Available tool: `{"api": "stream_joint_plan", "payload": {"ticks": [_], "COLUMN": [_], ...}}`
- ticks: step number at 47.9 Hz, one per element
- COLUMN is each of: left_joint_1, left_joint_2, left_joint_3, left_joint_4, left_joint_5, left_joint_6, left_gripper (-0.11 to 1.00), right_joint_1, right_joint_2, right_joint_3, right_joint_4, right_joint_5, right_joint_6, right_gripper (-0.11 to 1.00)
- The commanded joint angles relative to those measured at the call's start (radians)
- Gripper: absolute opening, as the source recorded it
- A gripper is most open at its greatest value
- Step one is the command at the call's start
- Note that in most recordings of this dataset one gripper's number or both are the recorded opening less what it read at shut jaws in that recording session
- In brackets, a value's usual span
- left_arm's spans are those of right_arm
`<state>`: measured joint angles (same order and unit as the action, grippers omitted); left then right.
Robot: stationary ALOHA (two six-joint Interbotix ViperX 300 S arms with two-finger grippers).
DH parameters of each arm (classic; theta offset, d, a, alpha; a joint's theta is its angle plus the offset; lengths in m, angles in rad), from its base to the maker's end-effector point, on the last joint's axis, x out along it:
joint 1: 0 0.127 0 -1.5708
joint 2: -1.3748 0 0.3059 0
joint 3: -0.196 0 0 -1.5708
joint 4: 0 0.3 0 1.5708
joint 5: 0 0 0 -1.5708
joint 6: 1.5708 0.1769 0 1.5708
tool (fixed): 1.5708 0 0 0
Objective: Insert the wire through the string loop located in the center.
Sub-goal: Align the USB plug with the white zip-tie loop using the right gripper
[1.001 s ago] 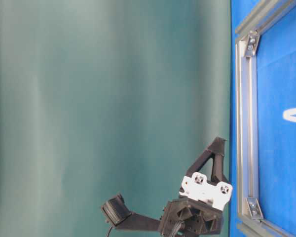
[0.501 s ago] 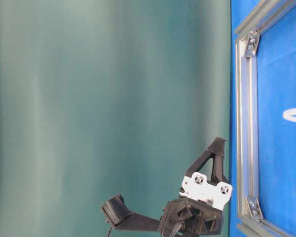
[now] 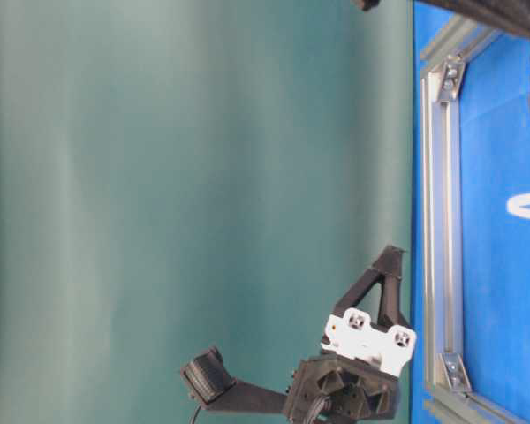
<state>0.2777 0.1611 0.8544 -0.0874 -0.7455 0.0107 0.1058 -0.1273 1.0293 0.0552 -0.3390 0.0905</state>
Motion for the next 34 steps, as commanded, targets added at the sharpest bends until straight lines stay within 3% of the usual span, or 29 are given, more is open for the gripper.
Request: {"api": "stream_joint_plan", "payload": {"ticks": [1,34], "left_joint_1": [0.0,0.002], "left_joint_2": [-0.037,-0.037], "left_joint_3": [-0.009,-0.009], "left_joint_4": [0.003,0.005], "left_joint_5": [-0.005,-0.005], "left_joint_6": [0.0,0.0], "left_gripper": [0.0,0.0], "right_joint_1": [-0.028,-0.04], "right_joint_2": [-0.003,-0.002], "right_joint_3": [-0.014,-0.011], "right_joint_4": [0.003,0.003], "right_joint_5": [-0.008,-0.014], "right_joint_6": [-0.002,-0.002], "right_gripper": [-0.02,-0.02]}}
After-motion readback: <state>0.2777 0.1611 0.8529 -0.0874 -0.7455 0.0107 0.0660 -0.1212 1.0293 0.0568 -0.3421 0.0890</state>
